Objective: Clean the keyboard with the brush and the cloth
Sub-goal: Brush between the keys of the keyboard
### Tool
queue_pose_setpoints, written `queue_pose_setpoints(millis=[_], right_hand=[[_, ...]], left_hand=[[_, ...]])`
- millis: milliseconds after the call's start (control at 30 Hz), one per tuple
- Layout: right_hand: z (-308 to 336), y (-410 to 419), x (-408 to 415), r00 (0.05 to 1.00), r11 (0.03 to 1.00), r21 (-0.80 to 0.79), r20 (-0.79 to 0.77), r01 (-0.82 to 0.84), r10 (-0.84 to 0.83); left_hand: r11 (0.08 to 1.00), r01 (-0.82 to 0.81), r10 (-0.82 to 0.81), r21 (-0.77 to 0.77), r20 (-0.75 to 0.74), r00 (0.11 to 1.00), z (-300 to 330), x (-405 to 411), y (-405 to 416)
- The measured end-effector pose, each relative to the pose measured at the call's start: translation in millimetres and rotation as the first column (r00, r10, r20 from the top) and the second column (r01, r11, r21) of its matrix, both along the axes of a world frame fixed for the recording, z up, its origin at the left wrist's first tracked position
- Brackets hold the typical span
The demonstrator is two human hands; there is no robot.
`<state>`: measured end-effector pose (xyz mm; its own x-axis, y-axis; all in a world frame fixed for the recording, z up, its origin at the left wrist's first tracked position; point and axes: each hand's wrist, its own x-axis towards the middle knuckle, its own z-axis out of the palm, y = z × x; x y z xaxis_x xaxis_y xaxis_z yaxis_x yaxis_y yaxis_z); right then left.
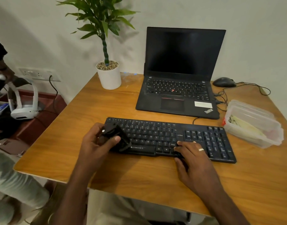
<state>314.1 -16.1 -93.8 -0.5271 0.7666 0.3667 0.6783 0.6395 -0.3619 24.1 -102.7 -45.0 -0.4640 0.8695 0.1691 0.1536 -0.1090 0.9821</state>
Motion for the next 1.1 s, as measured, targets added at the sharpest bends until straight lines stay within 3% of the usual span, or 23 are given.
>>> queue_pose_setpoints(millis=[167, 300, 333, 433, 600, 733, 933, 1100], right_hand=[[0, 0, 1, 1.000, 1.000, 0.000, 0.001, -0.006, 0.006], [0, 0, 3, 1.000, 1.000, -0.002, -0.007, -0.017, 0.017], [-1, 0, 3, 1.000, 1.000, -0.001, -0.004, -0.014, 0.014], [0, 0, 1, 1.000, 1.000, -0.004, -0.006, -0.011, 0.011], [0, -1, 0, 1.000, 1.000, 0.000, -0.004, -0.003, 0.003], [-1, -1, 1, 1.000, 1.000, -0.006, -0.010, -0.007, 0.007], [-1, -1, 2, 1.000, 1.000, -0.008, -0.021, -0.015, 0.014], [-3, 1, 3, 1.000, 1.000, -0.014, -0.025, -0.018, 0.017]], left_hand=[[0.979, 0.191, -0.193, -0.071, -0.014, 0.981, -2, 48, 29], [0.996, 0.012, -0.032, 0.083, 0.240, 0.970, 4, 54, 32], [0.993, -0.030, 0.001, 0.115, 0.241, 0.970, 6, 46, 28], [0.989, -0.042, 0.025, 0.139, 0.119, 0.993, 11, 21, 15], [0.999, 0.045, -0.045, -0.002, -0.028, 0.999, 0, 17, 13], [0.984, 0.157, -0.156, -0.082, 0.023, 0.988, -6, 49, 30], [0.994, 0.037, -0.058, 0.102, 0.209, 0.976, 6, 49, 24], [0.982, 0.189, -0.189, -0.013, -0.049, 0.981, 2, 31, 20]])
